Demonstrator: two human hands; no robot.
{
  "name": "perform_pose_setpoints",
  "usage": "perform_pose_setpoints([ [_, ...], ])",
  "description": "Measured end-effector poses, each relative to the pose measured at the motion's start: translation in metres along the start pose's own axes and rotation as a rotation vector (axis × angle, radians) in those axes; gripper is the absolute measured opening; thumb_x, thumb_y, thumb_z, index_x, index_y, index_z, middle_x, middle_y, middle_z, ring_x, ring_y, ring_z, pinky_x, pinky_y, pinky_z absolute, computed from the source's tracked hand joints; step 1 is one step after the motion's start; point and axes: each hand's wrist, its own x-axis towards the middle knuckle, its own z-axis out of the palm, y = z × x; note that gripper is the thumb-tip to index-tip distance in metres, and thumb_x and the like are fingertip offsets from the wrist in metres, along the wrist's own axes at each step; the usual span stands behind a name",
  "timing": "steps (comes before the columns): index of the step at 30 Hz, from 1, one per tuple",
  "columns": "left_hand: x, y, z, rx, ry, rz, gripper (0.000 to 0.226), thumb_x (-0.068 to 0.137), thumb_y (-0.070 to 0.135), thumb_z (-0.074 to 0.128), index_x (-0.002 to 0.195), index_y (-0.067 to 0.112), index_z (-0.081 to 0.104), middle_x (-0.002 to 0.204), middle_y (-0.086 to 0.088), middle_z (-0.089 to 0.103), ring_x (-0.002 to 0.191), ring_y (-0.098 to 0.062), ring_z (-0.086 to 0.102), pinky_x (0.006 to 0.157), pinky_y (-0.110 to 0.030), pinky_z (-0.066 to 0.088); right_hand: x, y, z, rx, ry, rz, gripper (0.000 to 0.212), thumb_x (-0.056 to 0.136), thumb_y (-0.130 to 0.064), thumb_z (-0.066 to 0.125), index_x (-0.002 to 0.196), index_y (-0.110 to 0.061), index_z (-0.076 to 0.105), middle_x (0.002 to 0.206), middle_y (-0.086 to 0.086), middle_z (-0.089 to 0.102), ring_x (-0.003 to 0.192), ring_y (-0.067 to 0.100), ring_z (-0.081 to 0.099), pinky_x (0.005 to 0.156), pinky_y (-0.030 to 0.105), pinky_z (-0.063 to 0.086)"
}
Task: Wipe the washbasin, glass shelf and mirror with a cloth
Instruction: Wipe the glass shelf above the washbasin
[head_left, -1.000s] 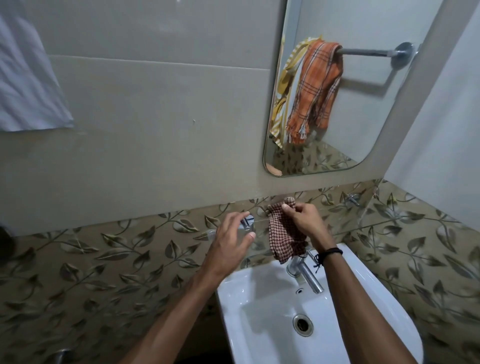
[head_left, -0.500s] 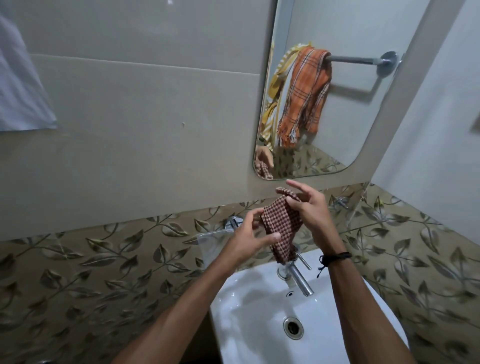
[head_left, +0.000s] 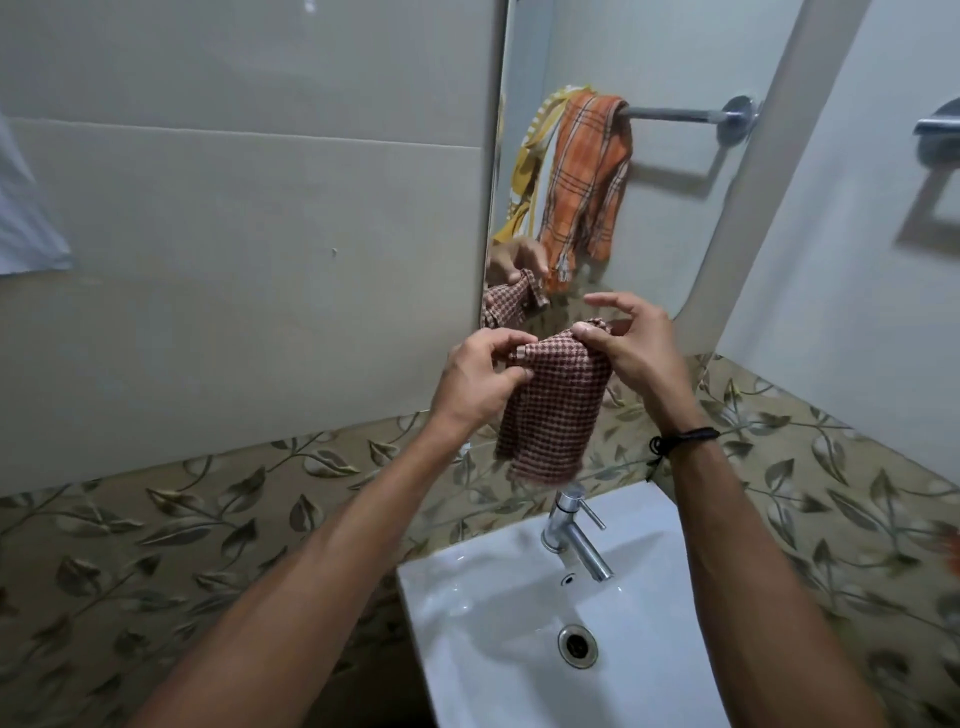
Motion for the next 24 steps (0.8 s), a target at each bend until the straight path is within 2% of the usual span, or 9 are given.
perform_pose_setpoints([
  [3, 0.003, -0.001, 0.0, 0.14, 0.001, 0.041, 0.025, 0.084, 0.017, 0.076, 0.108, 0.026, 0.075, 0.104, 0.006, 0.066, 0.099, -0.012, 0.062, 0.093, -0.037, 0.053, 0.0, 0.009, 0.002, -0.063, -0.044, 0.063, 0.025, 0.08, -0.031, 0.083, 0.101, -0.032, 0.071, 0.11, -0.002, 0.072, 0.098, 0.018, 0.069, 0.088, 0.047, 0.058],
  [6, 0.007, -0.001, 0.002, 0.187, 0.017, 0.044, 0.023, 0.085, 0.02, 0.075, 0.107, 0.026, 0.075, 0.103, 0.004, 0.064, 0.099, -0.017, 0.062, 0.092, -0.04, 0.053, 0.0, 0.008, 0.007, -0.033, 0.008, 0.084, 0.02, 0.081, -0.026, 0.082, 0.098, -0.024, 0.072, 0.1, -0.003, 0.071, 0.092, 0.015, 0.067, 0.084, 0.043, 0.059],
  [10, 0.005, -0.001, 0.0, 0.19, 0.112, 0.09, 0.021, 0.087, 0.018, 0.073, 0.107, 0.025, 0.075, 0.099, 0.006, 0.062, 0.085, -0.01, 0.061, 0.081, -0.034, 0.055, -0.017, -0.003, 0.015, -0.027, 0.251, -0.053, 0.013, 0.086, -0.021, 0.076, 0.098, -0.02, 0.071, 0.106, 0.0, 0.065, 0.09, -0.005, 0.057, 0.079, 0.01, 0.047],
  [12, -0.006, -0.007, -0.005, 0.2, 0.121, 0.108, 0.021, 0.088, 0.015, 0.073, 0.104, 0.026, 0.076, 0.096, 0.01, 0.06, 0.077, -0.003, 0.056, 0.076, -0.027, 0.052, -0.042, -0.001, 0.03, 0.0, 0.3, -0.074, 0.007, 0.09, -0.015, 0.071, 0.097, -0.015, 0.07, 0.108, 0.002, 0.061, 0.09, -0.011, 0.054, 0.075, 0.003, 0.043],
  [14, -0.021, -0.027, -0.015, 0.281, 0.054, 0.055, 0.022, 0.085, 0.013, 0.073, 0.1, 0.028, 0.076, 0.096, 0.008, 0.06, 0.084, -0.01, 0.059, 0.076, -0.027, 0.048, -0.075, 0.014, 0.052, 0.014, 0.211, 0.01, 0.005, 0.091, -0.011, 0.069, 0.095, -0.014, 0.069, 0.107, 0.001, 0.059, 0.091, -0.004, 0.056, 0.075, 0.006, 0.047],
  [16, -0.039, -0.047, -0.029, 0.452, -0.135, -0.073, 0.023, 0.082, 0.013, 0.074, 0.099, 0.028, 0.077, 0.099, 0.004, 0.059, 0.097, -0.018, 0.06, 0.079, -0.028, 0.046, -0.105, 0.034, 0.074, -0.013, 0.035, 0.092, 0.016, 0.089, -0.012, 0.07, 0.089, -0.028, 0.068, 0.104, -0.005, 0.059, 0.094, 0.002, 0.058, 0.082, 0.017, 0.053],
  [19, -0.065, -0.062, -0.044, 0.645, -0.35, -0.217, 0.022, 0.085, 0.016, 0.074, 0.103, 0.029, 0.076, 0.108, 0.004, 0.058, 0.102, -0.016, 0.056, 0.086, -0.029, 0.045, -0.131, 0.051, 0.099, -0.017, -0.143, 0.159, 0.016, 0.087, -0.016, 0.074, 0.085, -0.032, 0.072, 0.098, -0.011, 0.061, 0.09, -0.003, 0.06, 0.08, 0.027, 0.053],
  [22, -0.075, -0.063, -0.053, 0.646, -0.384, -0.279, 0.033, 0.089, 0.007, 0.065, 0.099, 0.036, 0.074, 0.121, 0.009, 0.056, 0.107, -0.011, 0.054, 0.096, -0.034, 0.049, -0.137, 0.048, 0.11, -0.123, -0.165, 0.138, 0.003, 0.089, -0.027, 0.073, 0.09, -0.026, 0.076, 0.095, -0.014, 0.062, 0.089, 0.001, 0.06, 0.076, 0.023, 0.047],
  [24, -0.074, -0.064, -0.056, 0.631, -0.352, -0.315, 0.042, 0.085, 0.002, 0.059, 0.088, 0.04, 0.074, 0.123, 0.011, 0.058, 0.111, -0.012, 0.057, 0.096, -0.037, 0.051, -0.137, 0.046, 0.112, -0.264, -0.174, 0.116, 0.014, 0.09, -0.037, 0.07, 0.099, -0.027, 0.072, 0.101, -0.014, 0.064, 0.096, 0.01, 0.061, 0.076, 0.026, 0.046],
])
